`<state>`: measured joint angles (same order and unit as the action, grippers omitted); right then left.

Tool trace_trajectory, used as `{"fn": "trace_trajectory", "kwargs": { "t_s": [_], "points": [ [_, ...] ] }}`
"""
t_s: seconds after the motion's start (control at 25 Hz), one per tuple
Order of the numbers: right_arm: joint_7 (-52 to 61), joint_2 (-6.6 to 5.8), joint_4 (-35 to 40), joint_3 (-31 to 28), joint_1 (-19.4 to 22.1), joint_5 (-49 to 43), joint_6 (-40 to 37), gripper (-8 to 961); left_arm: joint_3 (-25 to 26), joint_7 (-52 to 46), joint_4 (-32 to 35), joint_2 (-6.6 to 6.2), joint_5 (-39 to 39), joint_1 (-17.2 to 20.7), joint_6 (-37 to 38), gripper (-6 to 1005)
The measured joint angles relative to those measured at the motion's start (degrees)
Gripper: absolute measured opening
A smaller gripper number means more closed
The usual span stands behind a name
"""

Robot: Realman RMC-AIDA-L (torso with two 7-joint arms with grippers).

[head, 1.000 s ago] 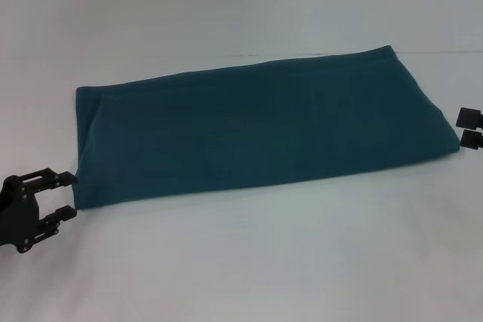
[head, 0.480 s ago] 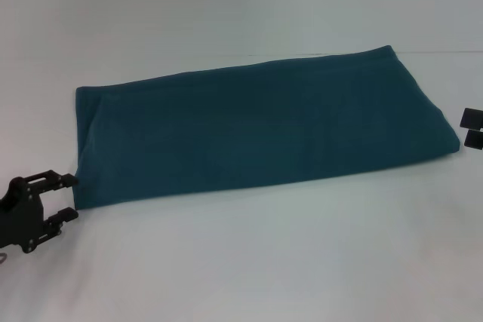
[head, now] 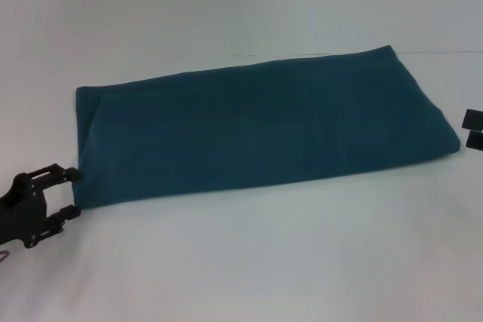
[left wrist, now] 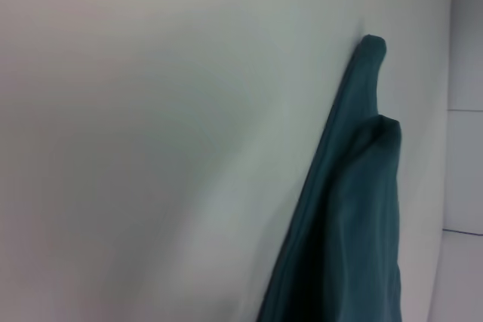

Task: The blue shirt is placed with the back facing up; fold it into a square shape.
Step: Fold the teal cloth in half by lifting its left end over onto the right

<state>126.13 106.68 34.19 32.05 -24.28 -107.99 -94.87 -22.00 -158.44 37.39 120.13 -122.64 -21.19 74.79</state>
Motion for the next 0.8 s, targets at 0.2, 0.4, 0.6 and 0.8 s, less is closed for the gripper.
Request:
{"fn": "trace_trajectory", "kwargs": {
  "t_s": [0.2,0.4,0.6,0.8],
  "points": [
    [-0.3,0.02,0.0,-0.7,0.1,0.0,-0.2,887,0.4,-0.1,-0.3,-0.02,0.0,0.1,0.1,644],
    [-0.3,0.02,-0.1,-0.8,0.1,0.0,-0.3,887,0.5,-0.5,-1.0,-0.06,0.0,0.2,-0.3,690],
    [-0.4,-0.10,-0.8,-0.9,0.1,0.0,-0.2,886,0.5,-0.7,-2.1,-0.15,0.0,-0.2,-1.5,690],
    [-0.4,-0.16,-0.9,-1.0,0.2,0.0,-0.2,885,0.5,-1.0,-2.1,-0.08,0.0,-0.3,-2.3,690]
  ]
}}
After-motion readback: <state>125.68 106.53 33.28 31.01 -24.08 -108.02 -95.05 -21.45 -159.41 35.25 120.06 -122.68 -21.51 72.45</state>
